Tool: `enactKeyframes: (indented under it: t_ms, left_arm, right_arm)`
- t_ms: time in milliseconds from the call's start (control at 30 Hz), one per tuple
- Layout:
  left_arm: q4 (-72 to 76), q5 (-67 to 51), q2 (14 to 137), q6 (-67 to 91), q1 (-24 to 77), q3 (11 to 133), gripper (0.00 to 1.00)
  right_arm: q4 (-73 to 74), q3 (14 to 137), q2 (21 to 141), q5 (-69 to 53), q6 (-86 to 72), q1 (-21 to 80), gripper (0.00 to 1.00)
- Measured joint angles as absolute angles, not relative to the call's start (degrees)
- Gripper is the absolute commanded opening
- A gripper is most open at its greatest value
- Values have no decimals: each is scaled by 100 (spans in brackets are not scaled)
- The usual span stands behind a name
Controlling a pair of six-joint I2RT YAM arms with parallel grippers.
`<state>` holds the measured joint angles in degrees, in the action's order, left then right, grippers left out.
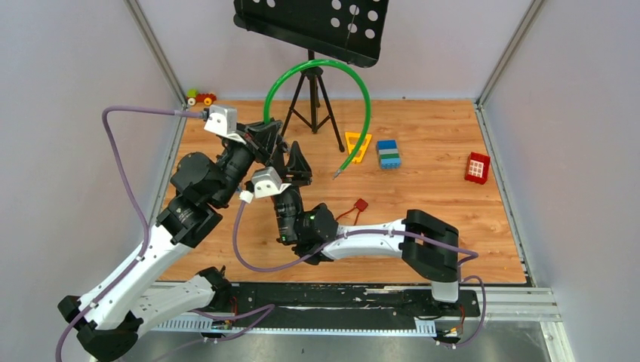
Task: Lock with the key
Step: Lock the lock.
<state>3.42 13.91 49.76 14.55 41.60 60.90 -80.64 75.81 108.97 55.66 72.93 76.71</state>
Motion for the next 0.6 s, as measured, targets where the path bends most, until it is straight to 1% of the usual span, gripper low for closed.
enactKeyframes:
  t_ms: [33,67,200,267,333,367,433,467,533,600]
  left_arm:
    - [336,1391,4963,1459,4160,6088,0]
    - [296,1402,4941,1461,4158,6071,0]
    - [270,1363,4908,1492,4167,6010,0]
    - [303,1251,4873,1487,4193,5951,0]
    - [285,1253,4853,1452,4185,5876,1]
    - [261,1251,4856,1439,4180,5841,4]
    - [279,1253,4860,1426,4152,5800,5]
    - [276,1249,4851,1402,4147,5793,5]
    - [276,1205,4821,1365,4150,5723,1]
    - [252,1118,4803,1299,4150,5651,0]
  right_arm:
    - [-8099,7581,10890,5559,7306,7684,63]
    - [-8121,7579,10862,5555,7325,7699,68]
    - [-8005,7273,10444,5476,7231,7822,73]
    - [-7675,6941,10060,5352,6936,7929,82]
    - [-7264,6692,9633,5210,6523,8086,84]
    - [-7011,6611,9400,5151,6287,8154,85]
    - [-6521,6484,8960,5183,5922,8261,85]
    - [-6278,6410,8713,5177,5658,8289,85]
    - [-5944,6329,8368,5177,5256,8283,85]
    - [-5402,6154,7926,5122,4724,8267,84]
